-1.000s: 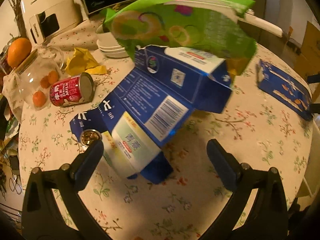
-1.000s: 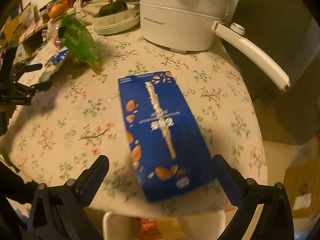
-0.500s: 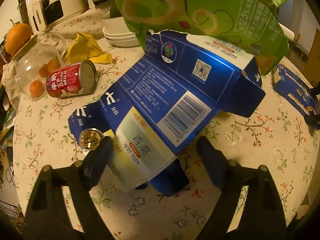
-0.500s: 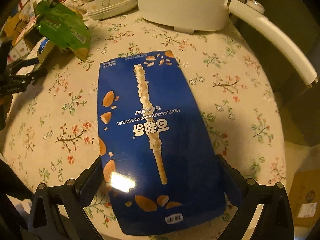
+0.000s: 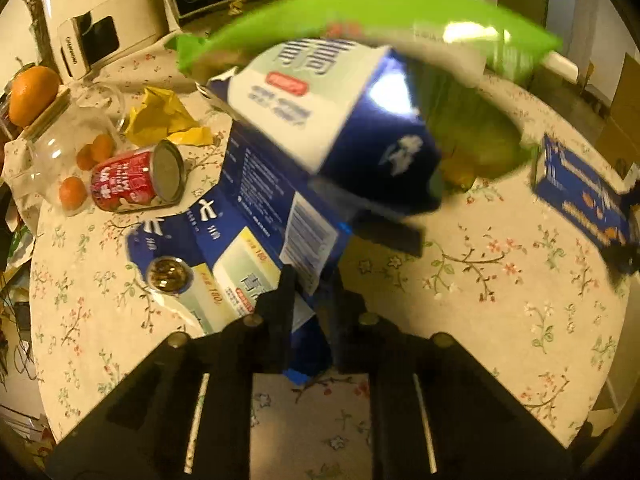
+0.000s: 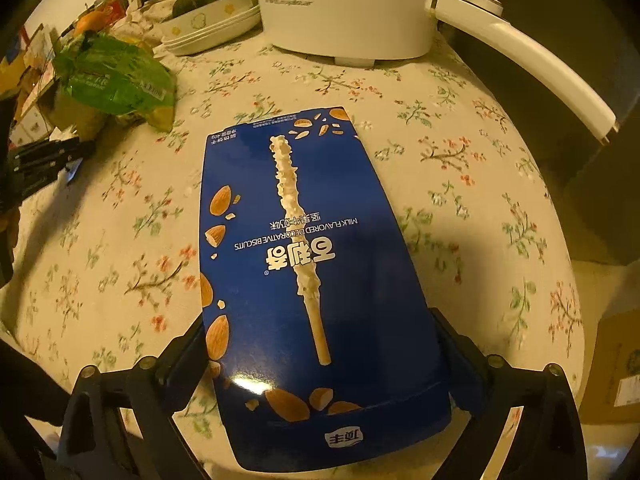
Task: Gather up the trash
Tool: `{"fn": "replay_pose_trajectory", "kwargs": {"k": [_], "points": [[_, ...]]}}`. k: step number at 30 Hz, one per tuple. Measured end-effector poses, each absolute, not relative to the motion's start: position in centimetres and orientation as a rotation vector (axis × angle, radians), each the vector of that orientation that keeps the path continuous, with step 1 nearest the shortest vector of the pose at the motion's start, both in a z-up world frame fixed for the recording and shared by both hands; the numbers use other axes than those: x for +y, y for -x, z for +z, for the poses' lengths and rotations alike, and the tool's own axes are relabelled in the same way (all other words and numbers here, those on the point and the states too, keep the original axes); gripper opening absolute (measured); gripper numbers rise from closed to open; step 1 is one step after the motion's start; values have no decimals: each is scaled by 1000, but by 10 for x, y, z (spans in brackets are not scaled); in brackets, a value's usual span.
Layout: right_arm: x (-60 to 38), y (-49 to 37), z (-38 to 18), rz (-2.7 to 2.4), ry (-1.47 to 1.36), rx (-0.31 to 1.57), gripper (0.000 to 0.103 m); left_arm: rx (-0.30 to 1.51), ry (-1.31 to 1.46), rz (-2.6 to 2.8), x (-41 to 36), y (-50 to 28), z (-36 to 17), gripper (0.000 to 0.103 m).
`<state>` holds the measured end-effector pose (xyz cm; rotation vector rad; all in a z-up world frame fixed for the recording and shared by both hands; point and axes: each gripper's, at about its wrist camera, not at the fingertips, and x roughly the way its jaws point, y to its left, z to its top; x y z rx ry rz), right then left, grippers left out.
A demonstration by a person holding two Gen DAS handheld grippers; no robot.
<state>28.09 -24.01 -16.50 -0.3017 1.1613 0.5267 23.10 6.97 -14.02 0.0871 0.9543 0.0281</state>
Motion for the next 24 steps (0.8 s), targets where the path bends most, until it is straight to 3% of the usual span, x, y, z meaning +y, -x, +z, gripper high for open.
{"fn": "replay_pose_trajectory", "kwargs": {"k": [11, 24], "points": [[-237, -231, -135, 516, 263, 1159, 98, 928, 126, -21, 86, -188, -100, 6], [-247, -177, -92, 459, 178, 1134, 96, 833, 331, -70, 99, -132, -61, 3]]}}
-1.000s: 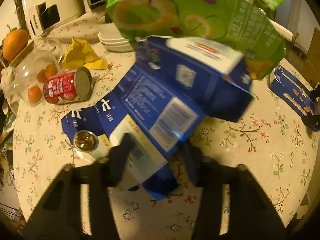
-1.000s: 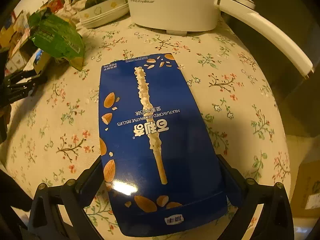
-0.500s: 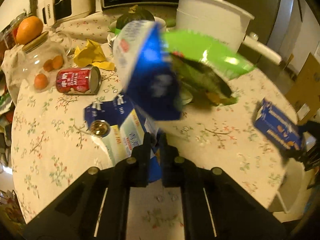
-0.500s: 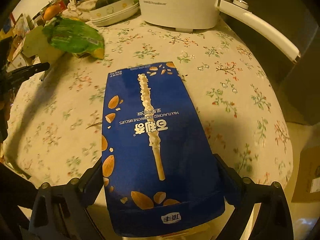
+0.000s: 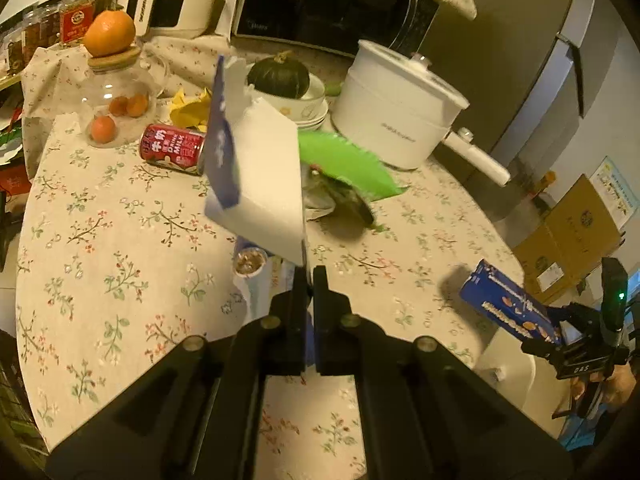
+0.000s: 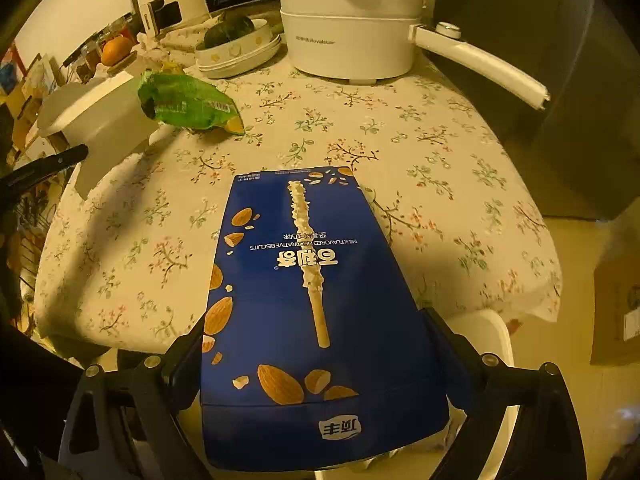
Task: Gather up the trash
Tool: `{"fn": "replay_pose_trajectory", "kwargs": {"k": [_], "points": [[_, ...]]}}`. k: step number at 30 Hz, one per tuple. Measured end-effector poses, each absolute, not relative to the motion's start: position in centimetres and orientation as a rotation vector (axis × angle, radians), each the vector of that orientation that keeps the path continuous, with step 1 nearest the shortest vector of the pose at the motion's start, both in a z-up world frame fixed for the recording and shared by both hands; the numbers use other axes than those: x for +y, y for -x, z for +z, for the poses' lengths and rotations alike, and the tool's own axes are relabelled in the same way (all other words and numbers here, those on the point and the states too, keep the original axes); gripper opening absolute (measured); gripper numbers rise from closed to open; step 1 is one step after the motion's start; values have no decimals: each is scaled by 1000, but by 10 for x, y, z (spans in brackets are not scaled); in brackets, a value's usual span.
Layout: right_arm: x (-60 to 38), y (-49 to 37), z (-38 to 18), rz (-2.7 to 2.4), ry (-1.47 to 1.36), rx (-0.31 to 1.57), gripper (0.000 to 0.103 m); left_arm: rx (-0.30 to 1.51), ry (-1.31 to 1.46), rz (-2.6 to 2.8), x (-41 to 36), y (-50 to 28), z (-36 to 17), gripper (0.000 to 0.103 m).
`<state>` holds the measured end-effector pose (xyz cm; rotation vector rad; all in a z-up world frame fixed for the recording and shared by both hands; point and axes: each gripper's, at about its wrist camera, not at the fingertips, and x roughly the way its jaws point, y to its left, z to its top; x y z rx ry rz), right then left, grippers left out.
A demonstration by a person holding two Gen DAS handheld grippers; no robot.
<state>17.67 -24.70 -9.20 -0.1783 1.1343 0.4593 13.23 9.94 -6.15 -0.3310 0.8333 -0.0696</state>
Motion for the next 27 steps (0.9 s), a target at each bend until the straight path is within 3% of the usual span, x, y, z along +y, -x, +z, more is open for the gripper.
{"fn": "replay_pose_trajectory", "kwargs": {"k": [27], "points": [[-254, -133, -64, 434, 45, 1086, 96, 629, 403, -278, 92, -73, -8, 2]]}}
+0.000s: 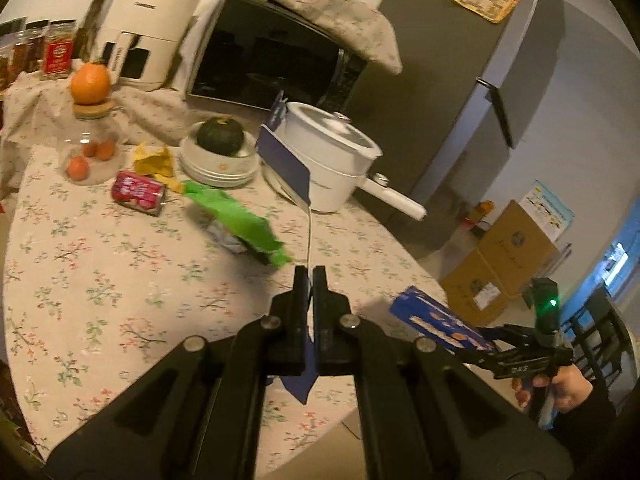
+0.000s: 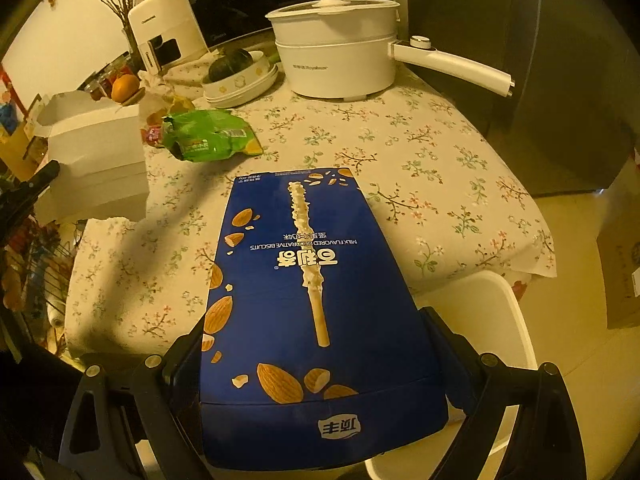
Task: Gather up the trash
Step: 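Carry the carton piece with the left tool while the right tool drops the biscuit box in the bin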
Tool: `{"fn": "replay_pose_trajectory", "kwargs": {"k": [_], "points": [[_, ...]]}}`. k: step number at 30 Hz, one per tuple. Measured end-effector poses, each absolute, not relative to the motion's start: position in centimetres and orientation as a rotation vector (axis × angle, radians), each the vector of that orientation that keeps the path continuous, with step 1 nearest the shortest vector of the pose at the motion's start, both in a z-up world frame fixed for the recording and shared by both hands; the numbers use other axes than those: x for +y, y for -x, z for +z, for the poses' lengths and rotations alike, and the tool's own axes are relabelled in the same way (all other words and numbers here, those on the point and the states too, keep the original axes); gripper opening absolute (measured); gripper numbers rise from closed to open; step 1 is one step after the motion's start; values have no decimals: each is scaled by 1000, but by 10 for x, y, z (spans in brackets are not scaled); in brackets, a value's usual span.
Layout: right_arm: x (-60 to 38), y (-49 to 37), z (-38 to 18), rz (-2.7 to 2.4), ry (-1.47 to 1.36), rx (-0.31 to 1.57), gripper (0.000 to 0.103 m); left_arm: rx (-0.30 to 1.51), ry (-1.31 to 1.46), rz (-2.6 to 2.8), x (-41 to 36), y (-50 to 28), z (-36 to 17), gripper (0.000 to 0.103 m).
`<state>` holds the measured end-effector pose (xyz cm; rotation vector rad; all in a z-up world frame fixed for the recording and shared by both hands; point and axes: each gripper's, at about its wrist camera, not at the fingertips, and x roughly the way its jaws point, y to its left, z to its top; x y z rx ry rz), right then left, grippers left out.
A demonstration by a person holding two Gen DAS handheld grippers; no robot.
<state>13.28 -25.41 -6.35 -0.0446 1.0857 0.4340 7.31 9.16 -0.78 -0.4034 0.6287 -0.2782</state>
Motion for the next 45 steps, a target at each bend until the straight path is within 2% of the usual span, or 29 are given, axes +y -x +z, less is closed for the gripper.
{"fn": "replay_pose_trajectory", "kwargs": {"k": [10, 22, 33, 45], "points": [[-281, -122, -55, 407, -3, 1065, 96, 669, 372, -427, 41, -75, -7, 2], [-366, -95, -62, 305, -86, 1071, 96, 766, 318, -563, -23, -77, -17, 2], [-426, -78, -103, 189, -135, 1212, 96, 836, 250, -682, -91, -75, -31, 2], [-428, -86, -131, 171, -130, 1311, 99, 870, 188, -756, -132, -71, -41, 2]]}}
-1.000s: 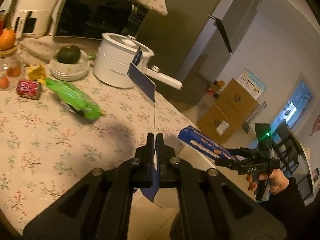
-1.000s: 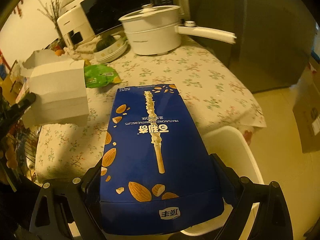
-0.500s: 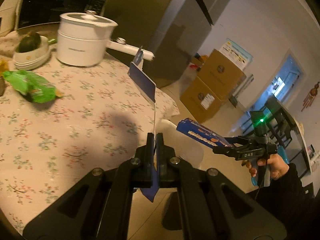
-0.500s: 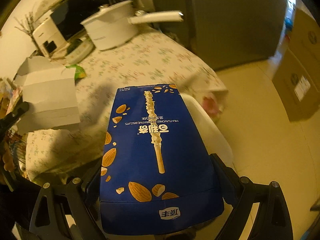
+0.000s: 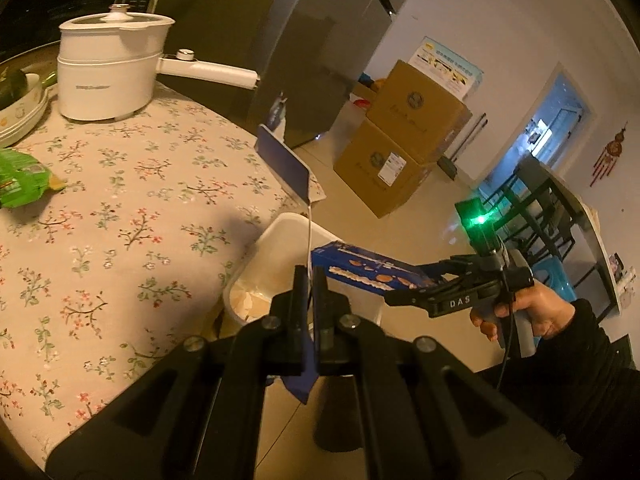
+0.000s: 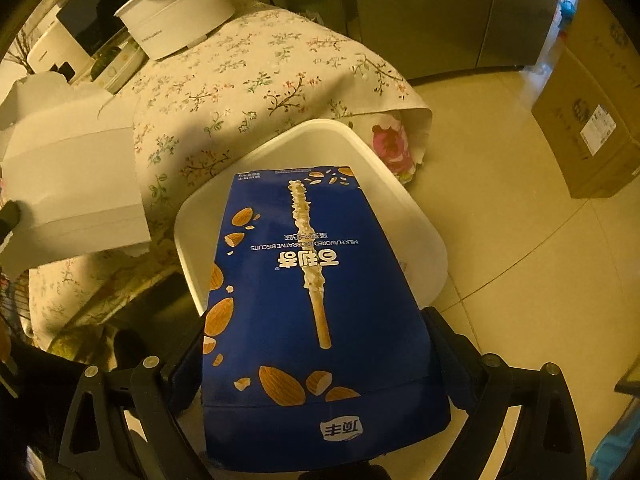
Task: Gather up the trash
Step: 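Carry the carton piece with the left tool while the right tool drops the biscuit box in the bin, then open the left tool over the white bin to drop the carton piece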
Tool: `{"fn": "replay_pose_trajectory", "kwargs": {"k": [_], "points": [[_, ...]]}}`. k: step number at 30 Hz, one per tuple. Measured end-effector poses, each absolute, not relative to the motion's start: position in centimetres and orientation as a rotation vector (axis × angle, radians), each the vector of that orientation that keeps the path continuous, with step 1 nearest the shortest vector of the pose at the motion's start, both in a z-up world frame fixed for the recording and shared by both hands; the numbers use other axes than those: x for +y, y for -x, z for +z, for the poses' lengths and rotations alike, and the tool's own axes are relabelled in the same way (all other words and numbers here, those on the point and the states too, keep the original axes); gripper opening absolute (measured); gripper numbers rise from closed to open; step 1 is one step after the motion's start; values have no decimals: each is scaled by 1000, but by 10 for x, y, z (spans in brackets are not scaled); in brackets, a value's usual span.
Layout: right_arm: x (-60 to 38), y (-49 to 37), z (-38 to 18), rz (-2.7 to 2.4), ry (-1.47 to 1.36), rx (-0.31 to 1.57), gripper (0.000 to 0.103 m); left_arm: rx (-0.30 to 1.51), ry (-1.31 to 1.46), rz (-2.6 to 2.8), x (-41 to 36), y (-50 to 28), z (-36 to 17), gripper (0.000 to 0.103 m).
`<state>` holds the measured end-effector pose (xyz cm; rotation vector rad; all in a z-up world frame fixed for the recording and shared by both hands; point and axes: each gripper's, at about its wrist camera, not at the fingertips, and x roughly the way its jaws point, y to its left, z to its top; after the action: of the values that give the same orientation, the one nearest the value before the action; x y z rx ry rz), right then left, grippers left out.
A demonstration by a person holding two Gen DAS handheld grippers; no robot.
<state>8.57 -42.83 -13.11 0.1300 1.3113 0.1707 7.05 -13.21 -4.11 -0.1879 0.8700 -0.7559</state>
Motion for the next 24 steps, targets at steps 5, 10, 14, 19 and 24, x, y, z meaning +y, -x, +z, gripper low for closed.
{"fn": "replay_pose_trajectory", "kwargs": {"k": [5, 10, 14, 19, 24], "points": [[-428, -87, -130, 159, -133, 1308, 100, 891, 184, -760, -138, -72, -47, 2], [-429, -84, -124, 173, -153, 1295, 100, 895, 197, -764, -147, -79, -50, 2], [-432, -82, -119, 173, -166, 1279, 100, 902, 217, -774, -159, -86, -55, 2], [-440, -79, -116, 158, -185, 1267, 100, 916, 202, -777, -179, -95, -64, 2], [-445, -77, -117, 148, -190, 1271, 100, 926, 160, -790, -200, -99, -73, 2]]}}
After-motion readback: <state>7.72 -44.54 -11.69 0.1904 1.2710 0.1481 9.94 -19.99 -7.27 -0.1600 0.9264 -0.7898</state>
